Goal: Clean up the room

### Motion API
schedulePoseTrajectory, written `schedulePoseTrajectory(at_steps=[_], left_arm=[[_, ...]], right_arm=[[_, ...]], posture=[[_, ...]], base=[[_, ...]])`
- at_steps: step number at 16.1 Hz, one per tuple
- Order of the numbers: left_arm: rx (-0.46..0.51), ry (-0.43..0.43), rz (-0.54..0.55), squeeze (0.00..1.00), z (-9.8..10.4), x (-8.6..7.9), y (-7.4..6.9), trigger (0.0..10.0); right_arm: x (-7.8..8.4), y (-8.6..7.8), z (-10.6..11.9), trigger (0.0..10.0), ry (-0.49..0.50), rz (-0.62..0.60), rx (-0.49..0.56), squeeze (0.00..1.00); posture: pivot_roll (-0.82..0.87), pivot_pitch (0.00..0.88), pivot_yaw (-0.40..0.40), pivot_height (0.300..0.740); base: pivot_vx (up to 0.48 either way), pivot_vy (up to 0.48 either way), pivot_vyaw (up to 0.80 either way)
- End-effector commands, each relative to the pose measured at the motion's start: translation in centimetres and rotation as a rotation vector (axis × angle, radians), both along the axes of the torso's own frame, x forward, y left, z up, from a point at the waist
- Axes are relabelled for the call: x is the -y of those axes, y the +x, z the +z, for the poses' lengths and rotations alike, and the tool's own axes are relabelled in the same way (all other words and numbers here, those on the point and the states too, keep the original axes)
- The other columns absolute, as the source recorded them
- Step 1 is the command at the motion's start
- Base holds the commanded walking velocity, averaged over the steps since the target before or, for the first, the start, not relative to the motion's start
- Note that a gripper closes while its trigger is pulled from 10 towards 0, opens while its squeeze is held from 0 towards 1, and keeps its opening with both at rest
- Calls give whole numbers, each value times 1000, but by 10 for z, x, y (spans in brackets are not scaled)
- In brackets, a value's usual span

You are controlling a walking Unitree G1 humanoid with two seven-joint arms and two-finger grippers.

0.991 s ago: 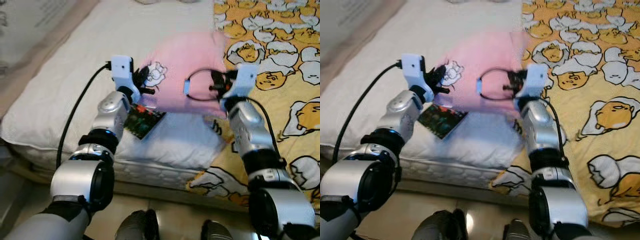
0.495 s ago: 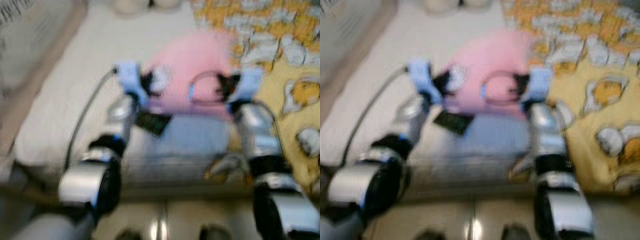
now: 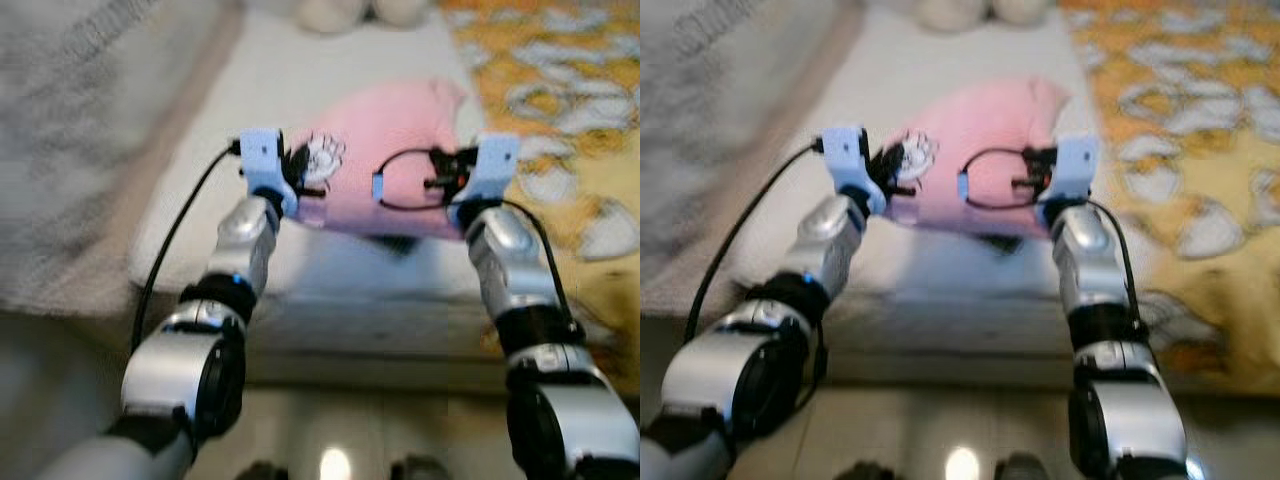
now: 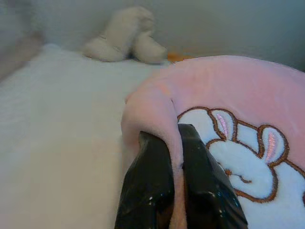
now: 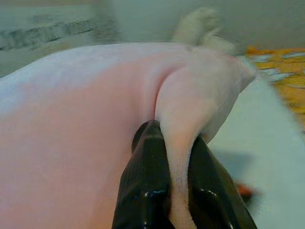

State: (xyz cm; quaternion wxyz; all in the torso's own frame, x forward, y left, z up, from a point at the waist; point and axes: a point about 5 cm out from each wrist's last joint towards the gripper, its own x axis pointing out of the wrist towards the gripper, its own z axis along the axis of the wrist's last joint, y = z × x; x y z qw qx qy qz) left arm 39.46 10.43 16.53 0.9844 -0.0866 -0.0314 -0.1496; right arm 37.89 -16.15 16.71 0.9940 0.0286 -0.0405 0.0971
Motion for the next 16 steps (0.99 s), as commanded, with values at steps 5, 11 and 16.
schedulePoseTrajectory(at_steps=[5, 11, 16], left_arm=[[69, 31, 89, 0, 12, -16, 3, 10000], [48, 62, 112, 0, 9, -17, 3, 10000], [46, 56, 135, 0, 9, -15, 3, 10000]], right_arm=[[0, 1, 6, 10000, -13, -5, 29, 0], [-2, -1, 0, 10000, -9, -1, 19, 0], [-2, 0, -1, 10000, -19, -1, 13, 0]], posture=[[-184, 0, 82, 740], [-189, 0, 85, 740], [-190, 0, 84, 740]], base=[[96, 82, 0], [480, 0, 0], [480, 0, 0]])
